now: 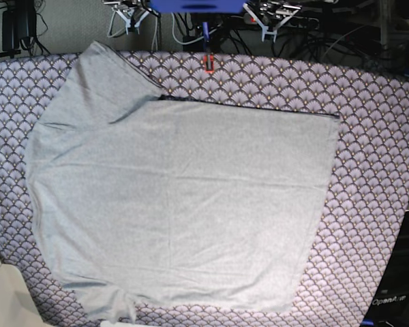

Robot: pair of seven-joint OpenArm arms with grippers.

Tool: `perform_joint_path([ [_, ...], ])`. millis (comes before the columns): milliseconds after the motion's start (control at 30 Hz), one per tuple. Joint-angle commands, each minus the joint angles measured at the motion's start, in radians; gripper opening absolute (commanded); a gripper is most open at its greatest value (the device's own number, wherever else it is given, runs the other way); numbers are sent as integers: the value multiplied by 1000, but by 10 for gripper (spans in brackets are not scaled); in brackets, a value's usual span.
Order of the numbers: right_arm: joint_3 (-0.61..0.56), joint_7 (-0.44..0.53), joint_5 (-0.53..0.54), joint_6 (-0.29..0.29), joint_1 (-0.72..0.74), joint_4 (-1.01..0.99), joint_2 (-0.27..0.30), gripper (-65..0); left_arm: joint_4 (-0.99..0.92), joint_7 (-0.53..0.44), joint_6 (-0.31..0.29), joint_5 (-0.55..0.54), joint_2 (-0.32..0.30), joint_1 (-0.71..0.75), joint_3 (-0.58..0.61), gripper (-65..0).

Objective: Fold the T-shirt properly

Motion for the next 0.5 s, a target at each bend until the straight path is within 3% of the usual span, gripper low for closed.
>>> perform_joint_path([
  [0, -1, -1, 3, 14, 2, -1, -2, -650, 0, 3, 1, 5, 1, 2, -1, -648],
  [467, 2, -1, 3, 14, 2, -1, -3, -650, 0, 3, 1, 7, -1, -2, -1, -648],
])
